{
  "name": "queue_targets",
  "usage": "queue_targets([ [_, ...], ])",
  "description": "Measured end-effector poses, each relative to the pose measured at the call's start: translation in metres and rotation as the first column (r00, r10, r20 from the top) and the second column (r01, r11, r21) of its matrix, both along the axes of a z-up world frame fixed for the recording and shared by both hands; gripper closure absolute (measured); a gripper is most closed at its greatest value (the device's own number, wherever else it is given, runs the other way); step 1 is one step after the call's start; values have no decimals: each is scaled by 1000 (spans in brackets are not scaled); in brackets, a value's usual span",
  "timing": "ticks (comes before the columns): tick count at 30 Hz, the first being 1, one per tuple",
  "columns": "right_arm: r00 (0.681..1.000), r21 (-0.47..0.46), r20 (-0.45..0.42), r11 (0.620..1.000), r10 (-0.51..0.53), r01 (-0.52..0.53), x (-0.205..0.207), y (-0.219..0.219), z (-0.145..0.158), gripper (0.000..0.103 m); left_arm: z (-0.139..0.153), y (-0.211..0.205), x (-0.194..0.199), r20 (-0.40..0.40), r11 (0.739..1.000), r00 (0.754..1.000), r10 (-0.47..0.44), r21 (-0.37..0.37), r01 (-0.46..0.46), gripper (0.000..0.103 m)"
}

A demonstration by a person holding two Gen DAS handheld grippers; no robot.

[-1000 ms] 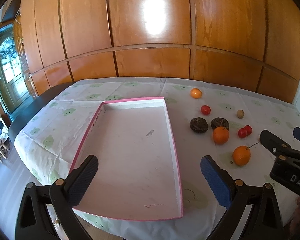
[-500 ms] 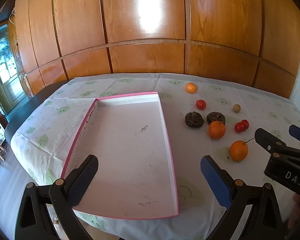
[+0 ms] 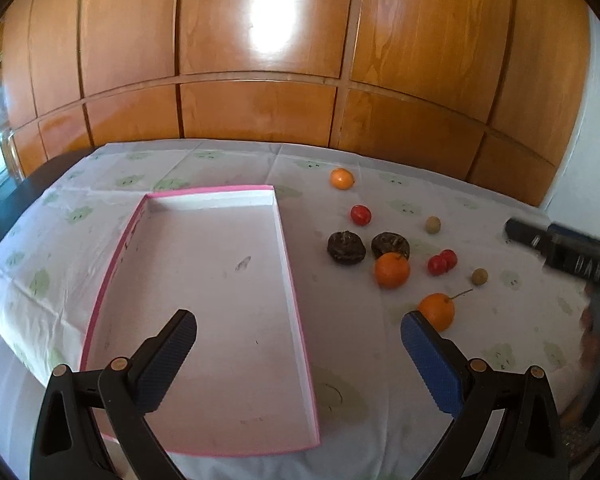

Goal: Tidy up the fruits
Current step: 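Reach the left tool to the small orange and close on it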

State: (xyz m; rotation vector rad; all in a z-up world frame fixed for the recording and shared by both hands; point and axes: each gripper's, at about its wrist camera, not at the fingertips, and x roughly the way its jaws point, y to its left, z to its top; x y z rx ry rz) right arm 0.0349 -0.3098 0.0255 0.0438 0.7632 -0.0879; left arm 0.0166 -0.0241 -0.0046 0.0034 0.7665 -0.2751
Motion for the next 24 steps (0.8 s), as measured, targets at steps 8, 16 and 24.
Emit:
queue_targets([
  [8,997,-7,-70,1000,18,-19,30,-50,-20,6,9,-13,46,-50,999,998,-50,18,51,12],
  [16,990,124,-138,991,-24,41,39,-73,-41,16,5,-53,126,-136,992,984,-113,45,120,37],
  [24,991,199,-132,978,-29,55,41,-82,-34,18,-13,-111,213,-196,988,974,-115,82,133,42],
])
